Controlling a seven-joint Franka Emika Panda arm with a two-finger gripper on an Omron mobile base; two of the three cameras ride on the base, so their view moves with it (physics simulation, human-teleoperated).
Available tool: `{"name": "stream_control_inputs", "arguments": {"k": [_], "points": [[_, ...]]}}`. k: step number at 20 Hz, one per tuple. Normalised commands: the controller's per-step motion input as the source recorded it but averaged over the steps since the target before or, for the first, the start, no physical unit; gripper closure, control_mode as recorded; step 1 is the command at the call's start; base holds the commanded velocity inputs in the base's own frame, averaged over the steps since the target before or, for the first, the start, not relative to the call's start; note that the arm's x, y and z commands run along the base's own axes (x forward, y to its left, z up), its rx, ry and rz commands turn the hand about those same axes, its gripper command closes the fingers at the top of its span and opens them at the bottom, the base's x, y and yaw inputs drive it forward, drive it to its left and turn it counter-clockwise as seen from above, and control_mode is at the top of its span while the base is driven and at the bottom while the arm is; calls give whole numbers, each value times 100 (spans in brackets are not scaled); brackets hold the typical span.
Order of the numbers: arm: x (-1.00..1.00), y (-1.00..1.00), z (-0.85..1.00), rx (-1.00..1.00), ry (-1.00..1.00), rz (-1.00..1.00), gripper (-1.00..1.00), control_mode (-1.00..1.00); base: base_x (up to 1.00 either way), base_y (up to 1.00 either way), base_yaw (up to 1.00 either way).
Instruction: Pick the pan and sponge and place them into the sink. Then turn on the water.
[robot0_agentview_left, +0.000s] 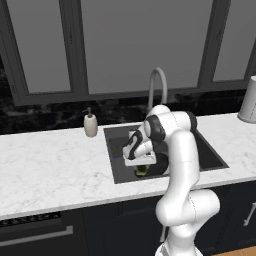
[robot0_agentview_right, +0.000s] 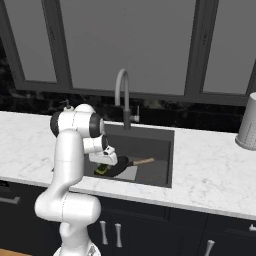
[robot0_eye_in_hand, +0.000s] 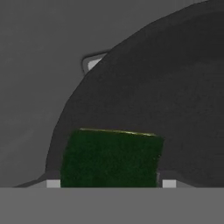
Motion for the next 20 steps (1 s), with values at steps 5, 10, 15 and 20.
{"name": "stream_control_inputs", "arguments": {"k": [5,10,15,20], "points": [[0,-15,5,4,-2,0,-100,-100,0,0,0],[0,-20,32,9,-8,0,-100,-100,0,0,0],[0,-1,25,10,-9,0,-100,-100,0,0,0],[-9,0,76,3,-22,0,-100,-100,0,0,0]]}}
